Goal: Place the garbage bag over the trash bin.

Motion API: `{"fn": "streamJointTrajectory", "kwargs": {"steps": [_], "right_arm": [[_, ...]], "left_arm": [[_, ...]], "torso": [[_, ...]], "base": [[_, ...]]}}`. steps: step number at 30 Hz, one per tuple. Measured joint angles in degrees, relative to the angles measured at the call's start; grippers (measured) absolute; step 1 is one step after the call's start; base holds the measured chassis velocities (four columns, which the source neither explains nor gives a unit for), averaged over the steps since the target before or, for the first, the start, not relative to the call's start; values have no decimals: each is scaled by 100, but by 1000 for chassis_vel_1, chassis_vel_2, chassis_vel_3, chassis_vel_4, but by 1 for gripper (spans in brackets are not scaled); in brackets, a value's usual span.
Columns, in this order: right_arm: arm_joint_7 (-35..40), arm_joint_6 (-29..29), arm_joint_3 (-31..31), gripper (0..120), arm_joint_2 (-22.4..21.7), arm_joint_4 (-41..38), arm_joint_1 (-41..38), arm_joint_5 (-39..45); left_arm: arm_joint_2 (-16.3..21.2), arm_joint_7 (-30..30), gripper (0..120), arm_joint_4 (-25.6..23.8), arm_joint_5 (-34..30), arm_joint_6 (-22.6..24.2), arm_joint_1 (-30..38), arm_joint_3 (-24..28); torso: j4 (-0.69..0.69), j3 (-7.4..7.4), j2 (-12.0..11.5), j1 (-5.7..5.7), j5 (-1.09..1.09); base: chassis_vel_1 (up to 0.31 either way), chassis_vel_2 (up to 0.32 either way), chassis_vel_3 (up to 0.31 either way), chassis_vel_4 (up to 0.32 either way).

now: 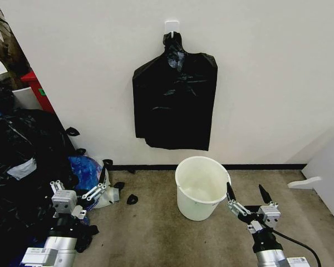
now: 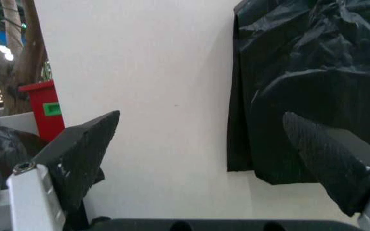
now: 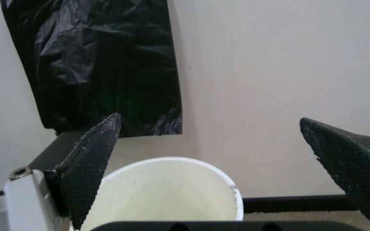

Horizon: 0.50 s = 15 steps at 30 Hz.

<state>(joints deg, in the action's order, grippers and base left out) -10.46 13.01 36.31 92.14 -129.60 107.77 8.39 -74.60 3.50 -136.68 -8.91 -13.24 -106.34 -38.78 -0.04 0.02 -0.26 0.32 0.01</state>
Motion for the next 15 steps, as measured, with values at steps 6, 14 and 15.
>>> {"fn": "streamJointTrajectory", "kwargs": {"steps": [6,14,15], "right_arm": [[-6,-2,-3,100,0,17,7,16],[-21,-54,7,100,0,-11,50,161],[-21,-54,7,100,0,-11,50,161]], "left_arm": [[36,-19,100,3,1,84,116,-17],[7,-45,100,-48,-8,252,191,-12],[7,-45,100,-48,-8,252,191,-12]], "torso": [[0,0,0,0,0],[0,0,0,0,0],[0,0,0,0,0]], "base": [[0,0,0,0],[0,0,0,0],[0,0,0,0]]}}
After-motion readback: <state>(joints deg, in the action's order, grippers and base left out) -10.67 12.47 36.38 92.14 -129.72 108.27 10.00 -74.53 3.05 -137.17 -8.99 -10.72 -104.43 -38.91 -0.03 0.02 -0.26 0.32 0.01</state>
